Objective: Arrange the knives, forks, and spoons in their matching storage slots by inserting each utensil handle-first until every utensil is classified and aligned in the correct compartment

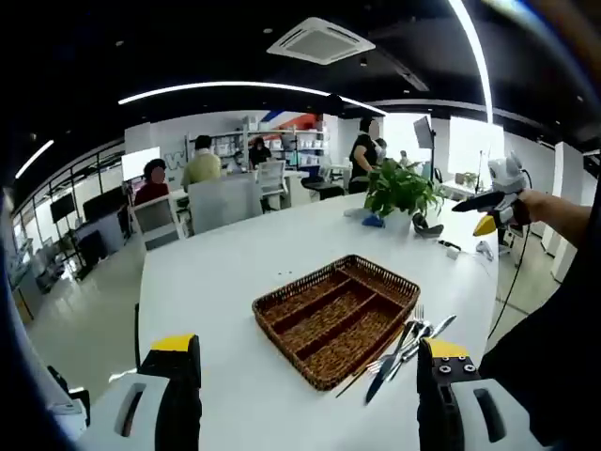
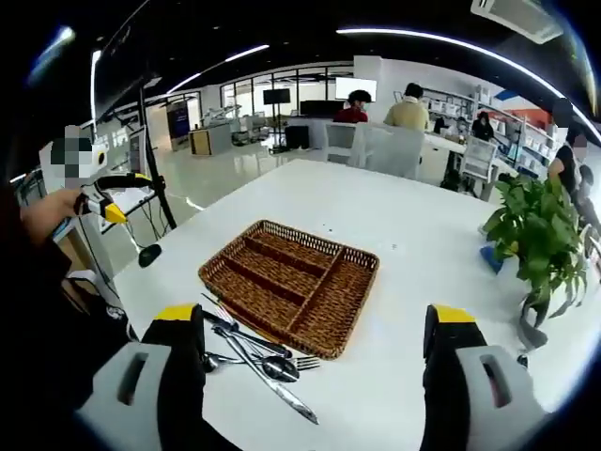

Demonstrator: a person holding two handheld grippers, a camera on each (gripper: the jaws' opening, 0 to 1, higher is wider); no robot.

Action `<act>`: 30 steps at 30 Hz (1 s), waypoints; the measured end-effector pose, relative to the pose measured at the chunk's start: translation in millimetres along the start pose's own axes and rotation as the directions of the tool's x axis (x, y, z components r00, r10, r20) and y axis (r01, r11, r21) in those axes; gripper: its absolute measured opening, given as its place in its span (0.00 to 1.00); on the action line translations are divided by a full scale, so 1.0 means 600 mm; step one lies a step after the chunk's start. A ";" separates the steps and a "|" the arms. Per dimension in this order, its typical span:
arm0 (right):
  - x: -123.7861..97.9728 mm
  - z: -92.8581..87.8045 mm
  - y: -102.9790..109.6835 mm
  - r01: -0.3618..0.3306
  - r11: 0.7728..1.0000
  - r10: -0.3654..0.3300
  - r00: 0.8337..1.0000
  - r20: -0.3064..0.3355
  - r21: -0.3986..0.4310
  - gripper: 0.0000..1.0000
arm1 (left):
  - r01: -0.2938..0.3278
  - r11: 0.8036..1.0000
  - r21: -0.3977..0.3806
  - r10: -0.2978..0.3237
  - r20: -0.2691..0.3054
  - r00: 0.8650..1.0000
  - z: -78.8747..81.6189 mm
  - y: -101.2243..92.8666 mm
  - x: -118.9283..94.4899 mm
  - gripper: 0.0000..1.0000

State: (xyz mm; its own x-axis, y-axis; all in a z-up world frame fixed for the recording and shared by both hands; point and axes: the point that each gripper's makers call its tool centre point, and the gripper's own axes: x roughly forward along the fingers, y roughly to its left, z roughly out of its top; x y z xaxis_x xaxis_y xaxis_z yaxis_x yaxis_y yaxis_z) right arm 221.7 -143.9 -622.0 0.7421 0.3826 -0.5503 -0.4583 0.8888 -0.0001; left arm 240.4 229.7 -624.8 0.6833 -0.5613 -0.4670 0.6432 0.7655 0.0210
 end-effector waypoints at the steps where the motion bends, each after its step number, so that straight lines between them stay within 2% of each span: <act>1: -0.001 0.000 -0.001 0.002 1.000 -0.002 1.000 0.000 0.000 0.99 | 0.000 1.000 0.000 0.000 0.001 1.000 0.000 0.000 0.000 1.00; 30: -0.005 0.003 -0.001 0.010 1.000 -0.009 1.000 0.027 -0.009 0.98 | -0.007 1.000 0.011 0.007 0.000 1.000 0.002 -0.002 -0.003 1.00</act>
State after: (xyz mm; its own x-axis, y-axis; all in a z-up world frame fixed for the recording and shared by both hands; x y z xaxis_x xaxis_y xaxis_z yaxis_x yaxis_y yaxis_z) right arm 220.6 -145.2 -619.0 0.7593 0.3809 -0.5276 -0.4557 0.8900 -0.0133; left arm 238.9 229.6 -622.7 0.6877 -0.5563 -0.4664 0.6424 0.7656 0.0341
